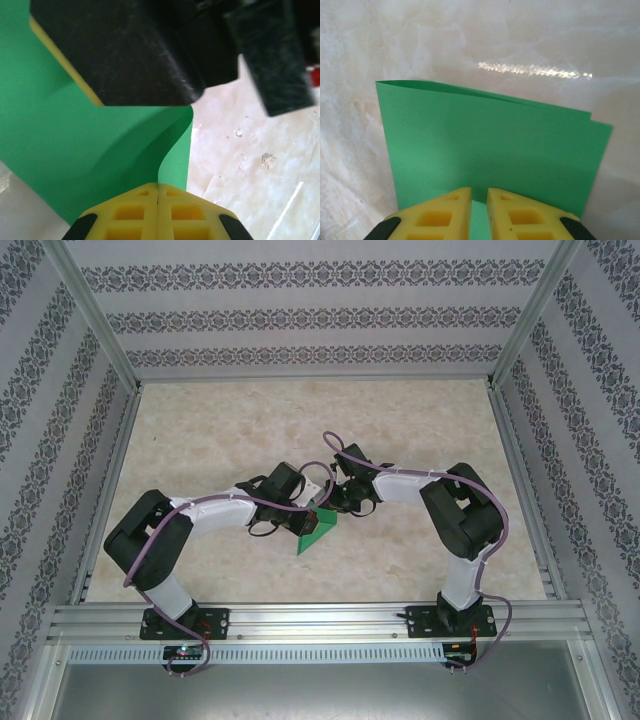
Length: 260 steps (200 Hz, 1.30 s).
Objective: Fold a paper plane with a square sheet of paper (pick it up from the middle)
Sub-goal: Third fold the triangle at the center of the table.
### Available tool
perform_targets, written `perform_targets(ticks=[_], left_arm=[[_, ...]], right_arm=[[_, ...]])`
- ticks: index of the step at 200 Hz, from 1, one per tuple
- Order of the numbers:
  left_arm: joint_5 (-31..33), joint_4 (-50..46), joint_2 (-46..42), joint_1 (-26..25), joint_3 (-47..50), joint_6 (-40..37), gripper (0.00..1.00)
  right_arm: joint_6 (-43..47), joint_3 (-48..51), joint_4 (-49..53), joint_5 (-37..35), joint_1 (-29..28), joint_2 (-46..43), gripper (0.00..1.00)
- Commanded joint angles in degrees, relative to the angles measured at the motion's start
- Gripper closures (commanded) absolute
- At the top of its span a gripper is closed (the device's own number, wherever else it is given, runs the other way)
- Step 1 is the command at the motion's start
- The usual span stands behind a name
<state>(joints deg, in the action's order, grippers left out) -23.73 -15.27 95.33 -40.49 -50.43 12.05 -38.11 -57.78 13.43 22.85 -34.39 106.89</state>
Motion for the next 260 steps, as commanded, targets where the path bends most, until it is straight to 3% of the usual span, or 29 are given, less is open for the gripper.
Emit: perform_targets(ticks=[1,260], left_arm=[[-0.6,3.2,0.7,0.9,-0.5,0.6,0.99],[4.9,6.2,0.5,1.6,3.2,3.8,0.97]], right_arm=[[1.4,0.1,1.0,-1.0,0.1,2.6,0.82],[-0.5,0.4,0.6,-1.1,0.0,2.9,0.81]])
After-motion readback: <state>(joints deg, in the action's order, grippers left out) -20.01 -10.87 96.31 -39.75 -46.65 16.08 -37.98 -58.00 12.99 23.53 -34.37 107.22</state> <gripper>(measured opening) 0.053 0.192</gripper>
